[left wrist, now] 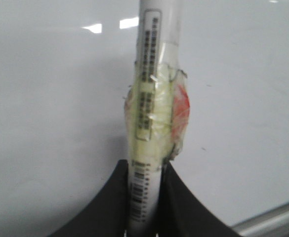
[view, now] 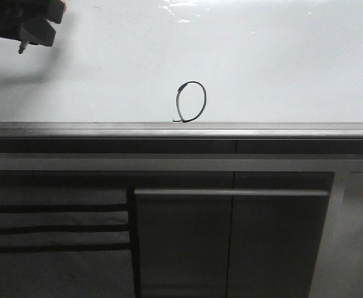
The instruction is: Write number 0 on whiteboard
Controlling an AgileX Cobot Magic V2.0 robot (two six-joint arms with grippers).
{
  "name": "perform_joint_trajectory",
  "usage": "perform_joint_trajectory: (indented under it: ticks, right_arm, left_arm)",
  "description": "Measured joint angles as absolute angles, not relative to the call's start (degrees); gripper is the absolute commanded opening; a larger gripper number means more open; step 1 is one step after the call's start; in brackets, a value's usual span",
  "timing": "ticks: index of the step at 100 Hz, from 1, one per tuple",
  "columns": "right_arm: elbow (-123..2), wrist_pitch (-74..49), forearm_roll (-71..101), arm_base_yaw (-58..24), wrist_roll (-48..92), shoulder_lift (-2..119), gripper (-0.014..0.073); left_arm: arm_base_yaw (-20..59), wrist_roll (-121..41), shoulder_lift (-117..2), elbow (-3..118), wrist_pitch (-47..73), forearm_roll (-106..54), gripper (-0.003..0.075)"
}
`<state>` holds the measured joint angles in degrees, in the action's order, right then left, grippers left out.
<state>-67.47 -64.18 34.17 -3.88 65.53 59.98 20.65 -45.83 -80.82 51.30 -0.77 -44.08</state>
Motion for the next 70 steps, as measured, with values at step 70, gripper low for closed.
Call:
perform_joint_trajectory:
  ticks: [70]
  right_arm:
    - [-67.4, -63.6, 34.8, -3.9, 65.4, 60.0, 0.0312]
  left_arm:
    - [20.6, -45.6, -86.8, 51.1, -6.6, -48.9, 0.0136]
